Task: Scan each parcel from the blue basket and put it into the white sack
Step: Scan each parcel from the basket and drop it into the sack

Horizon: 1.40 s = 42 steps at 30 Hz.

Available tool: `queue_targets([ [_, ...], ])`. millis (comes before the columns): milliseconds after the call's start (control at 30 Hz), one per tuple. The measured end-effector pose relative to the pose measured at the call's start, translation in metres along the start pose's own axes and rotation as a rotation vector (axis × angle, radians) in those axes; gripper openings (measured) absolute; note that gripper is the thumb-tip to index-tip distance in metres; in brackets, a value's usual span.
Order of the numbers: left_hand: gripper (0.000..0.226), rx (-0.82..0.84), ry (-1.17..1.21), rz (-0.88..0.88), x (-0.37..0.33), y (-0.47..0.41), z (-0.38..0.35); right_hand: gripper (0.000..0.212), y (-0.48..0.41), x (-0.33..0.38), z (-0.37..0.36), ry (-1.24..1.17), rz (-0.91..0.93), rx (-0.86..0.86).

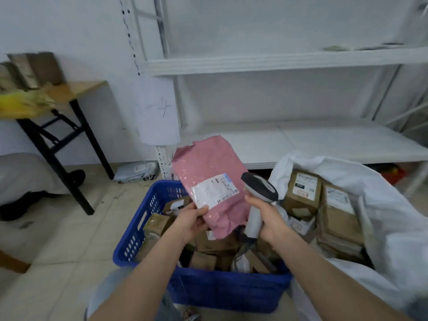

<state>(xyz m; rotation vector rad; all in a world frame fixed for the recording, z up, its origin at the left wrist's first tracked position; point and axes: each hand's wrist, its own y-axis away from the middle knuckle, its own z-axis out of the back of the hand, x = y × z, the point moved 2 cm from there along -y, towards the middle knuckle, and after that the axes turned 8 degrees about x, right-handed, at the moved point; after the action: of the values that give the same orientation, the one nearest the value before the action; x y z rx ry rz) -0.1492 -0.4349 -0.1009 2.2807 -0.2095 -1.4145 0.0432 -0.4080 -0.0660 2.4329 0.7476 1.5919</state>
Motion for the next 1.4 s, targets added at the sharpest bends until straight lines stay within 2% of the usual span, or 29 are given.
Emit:
queue_targets([
  [67,0.027,0.057,0.016,-0.003,0.005,0.022,-0.022,0.023,0.020,0.013,0.004,-0.034,0.021,0.037],
  [100,0.029,0.086,0.011,-0.001,0.008,0.030,-0.031,0.030,0.025,0.017,0.007,-0.034,0.025,0.034],
  [167,0.032,0.151,-0.020,0.006,0.012,0.046,-0.047,0.065,0.031,0.023,0.018,-0.006,0.045,0.011],
  [200,0.033,0.175,-0.040,0.009,0.015,0.052,-0.052,0.073,0.033,0.025,0.024,0.018,0.052,0.014],
  [233,0.033,0.192,-0.064,0.013,0.017,0.059,-0.057,0.065,0.042,0.029,0.025,0.035,0.066,0.023],
  [300,0.032,0.200,-0.110,0.018,0.020,0.069,-0.061,0.031,0.065,0.034,0.022,0.039,0.073,0.049],
  [333,0.032,0.204,-0.138,0.012,0.021,0.073,-0.063,0.024,0.073,0.037,0.023,0.040,0.075,0.050],
  [400,0.031,0.186,-0.200,0.008,0.021,0.079,-0.067,0.029,0.079,0.038,0.028,0.067,0.117,0.021],
  [467,0.036,0.119,-0.247,-0.005,0.017,0.081,-0.069,0.035,0.083,0.041,0.032,0.113,0.178,-0.036],
  [500,0.045,0.062,-0.265,-0.025,0.012,0.084,-0.068,0.036,0.085,0.043,0.034,0.144,0.197,-0.057],
  [567,0.083,-0.164,-0.385,-0.126,-0.004,0.078,-0.057,0.031,0.092,0.047,0.038,0.205,0.229,-0.086],
  [600,0.095,-0.279,-0.522,-0.200,-0.016,0.074,-0.049,0.028,0.094,0.049,0.043,0.229,0.246,-0.086],
  [633,0.096,-0.342,-0.638,-0.282,-0.029,0.076,-0.045,0.027,0.097,0.051,0.047,0.253,0.256,-0.080],
  [700,0.086,-0.352,-0.806,-0.390,-0.052,0.083,-0.044,0.027,0.104,0.056,0.054,0.277,0.268,-0.050],
  [767,0.084,-0.255,-0.868,-0.372,-0.064,0.089,-0.046,0.024,0.109,0.060,0.059,0.291,0.284,-0.024],
  [833,0.082,-0.132,-0.808,-0.263,-0.066,0.092,-0.045,0.024,0.114,0.065,0.060,0.329,0.292,0.014],
  [900,0.065,-0.013,-0.767,-0.080,-0.063,0.098,-0.042,0.026,0.117,0.071,0.058,0.366,0.301,0.055],
  [967,0.050,0.053,-0.811,0.007,-0.061,0.103,-0.043,0.028,0.120,0.075,0.057,0.387,0.310,0.064],
  [1067,0.040,0.041,-0.729,0.042,-0.059,0.099,-0.042,0.030,0.118,0.077,0.059,0.367,0.312,0.042],
  [1167,0.041,0.014,-0.647,0.053,-0.053,0.092,-0.045,0.032,0.113,0.075,0.064,0.384,0.298,0.013],
  [1400,0.040,-0.164,-0.531,-0.080,-0.035,0.078,-0.051,0.032,0.111,0.060,0.072,0.370,0.313,-0.161],
])
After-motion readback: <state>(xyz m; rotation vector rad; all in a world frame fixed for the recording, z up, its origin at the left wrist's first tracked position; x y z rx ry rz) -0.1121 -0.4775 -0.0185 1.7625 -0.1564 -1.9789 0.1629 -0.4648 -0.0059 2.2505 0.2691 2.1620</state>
